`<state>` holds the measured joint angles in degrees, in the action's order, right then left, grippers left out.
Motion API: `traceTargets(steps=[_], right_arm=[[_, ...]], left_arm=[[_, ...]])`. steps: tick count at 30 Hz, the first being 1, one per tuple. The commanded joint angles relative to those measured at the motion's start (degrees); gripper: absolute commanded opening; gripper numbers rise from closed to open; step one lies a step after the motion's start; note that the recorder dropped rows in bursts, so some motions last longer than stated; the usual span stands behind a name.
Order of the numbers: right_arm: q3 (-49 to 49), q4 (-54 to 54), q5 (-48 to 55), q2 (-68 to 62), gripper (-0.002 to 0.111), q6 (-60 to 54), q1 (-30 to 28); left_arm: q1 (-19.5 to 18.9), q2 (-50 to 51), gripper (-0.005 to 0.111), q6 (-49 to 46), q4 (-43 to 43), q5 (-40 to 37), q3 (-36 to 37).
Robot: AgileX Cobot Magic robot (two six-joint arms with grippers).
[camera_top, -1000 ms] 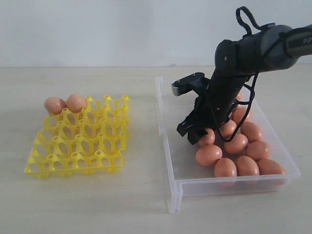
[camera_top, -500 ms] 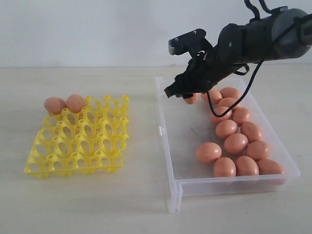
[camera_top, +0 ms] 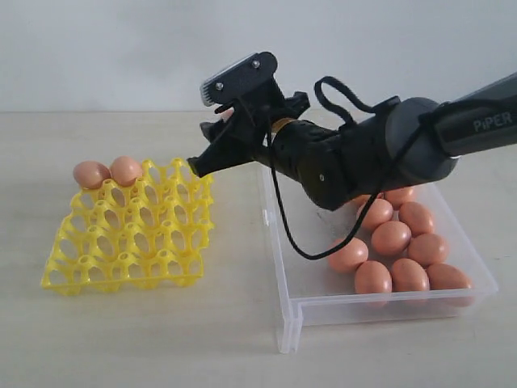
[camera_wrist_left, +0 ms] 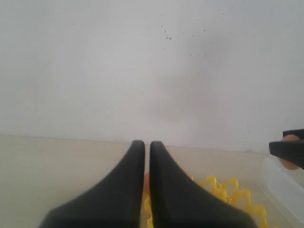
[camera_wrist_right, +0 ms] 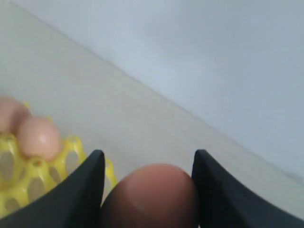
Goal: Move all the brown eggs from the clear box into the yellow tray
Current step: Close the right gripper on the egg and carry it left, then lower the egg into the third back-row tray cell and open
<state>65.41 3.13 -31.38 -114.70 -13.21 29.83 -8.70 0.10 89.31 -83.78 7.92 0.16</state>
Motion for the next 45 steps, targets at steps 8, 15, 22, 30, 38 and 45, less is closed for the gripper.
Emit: traceTargets(steps=[8, 15, 22, 30, 38, 45], right_arm=[[-0.26, -18.59, -32.32, -4.91, 0.000, 17.82, 0.46], [7.13, -27.19, -32.12, -12.89, 0.000, 19.19, 0.36], [15.68, -22.35, -32.12, -20.09, 0.000, 20.00, 0.36], [23.77, -21.82, -22.36, -25.46, 0.000, 12.52, 0.49], [28.64, -17.16, -19.67, -28.47, 0.000, 11.15, 0.49], [30.22, -17.52, -20.19, -30.81, 0.000, 12.63, 0.49]], left_arm=[[0.29, -0.10, 0.004, -0.36, -0.15, -0.22, -0.16], [0.29, -0.10, 0.004, -0.36, -0.15, -0.22, -0.16], [0.29, -0.10, 0.004, -0.36, -0.15, -0.22, -0.16], [0.29, -0.10, 0.004, -0.36, -0.15, -0.22, -0.16], [0.29, -0.10, 0.004, -0.48, -0.15, -0.22, -0.16], [0.29, -0.10, 0.004, -0.66, -0.15, -0.22, -0.16]])
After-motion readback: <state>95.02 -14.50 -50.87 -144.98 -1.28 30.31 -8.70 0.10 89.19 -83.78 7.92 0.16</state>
